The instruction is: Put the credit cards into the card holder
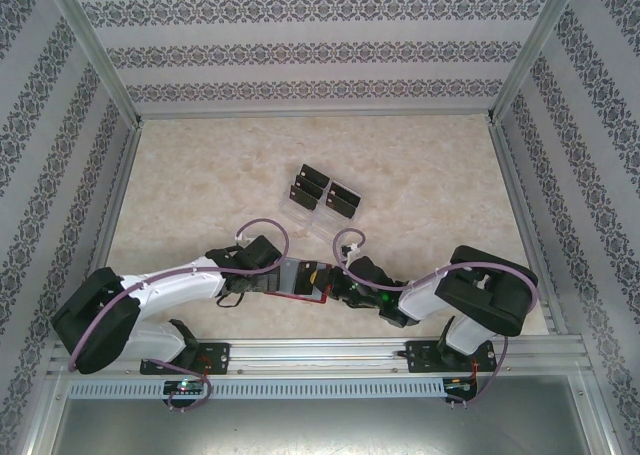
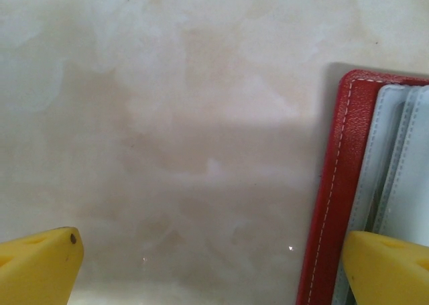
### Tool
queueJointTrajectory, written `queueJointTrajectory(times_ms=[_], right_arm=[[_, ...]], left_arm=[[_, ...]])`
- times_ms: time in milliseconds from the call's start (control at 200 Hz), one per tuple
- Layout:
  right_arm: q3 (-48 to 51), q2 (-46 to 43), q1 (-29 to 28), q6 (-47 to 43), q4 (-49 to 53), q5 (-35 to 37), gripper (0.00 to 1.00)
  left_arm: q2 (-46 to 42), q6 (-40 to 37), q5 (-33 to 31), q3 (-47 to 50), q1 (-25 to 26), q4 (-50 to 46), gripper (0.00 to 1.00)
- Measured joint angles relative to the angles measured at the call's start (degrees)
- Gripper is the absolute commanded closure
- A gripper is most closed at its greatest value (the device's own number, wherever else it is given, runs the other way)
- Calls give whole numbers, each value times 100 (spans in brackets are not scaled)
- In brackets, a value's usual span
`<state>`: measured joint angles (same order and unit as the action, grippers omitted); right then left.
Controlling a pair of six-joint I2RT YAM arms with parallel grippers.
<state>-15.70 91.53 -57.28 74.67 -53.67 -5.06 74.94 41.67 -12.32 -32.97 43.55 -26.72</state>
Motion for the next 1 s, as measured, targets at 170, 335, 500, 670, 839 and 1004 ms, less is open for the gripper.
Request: queueJointTrajectory(times_ms=[170,335,500,670,839,1004], right_arm=[[0,175,0,17,-201,0,100],[13,385,2,48,-487,2,100],[63,525,0,103,-772,7,100],[120,573,0,195,-951,7,100],[166,686,0,264,-1156,9,100],[223,992,2,396,-1596,11,100]], left_arm=[[0,42,-2,7,0,0,0],[-2,83,-48,17,0,2,0],[-4,92,-101,35,0,7,0],[-7,129,-105,50,0,20,0],[-7,149,-105,50,0,20,0],[-7,151,-105,50,0,20,0]])
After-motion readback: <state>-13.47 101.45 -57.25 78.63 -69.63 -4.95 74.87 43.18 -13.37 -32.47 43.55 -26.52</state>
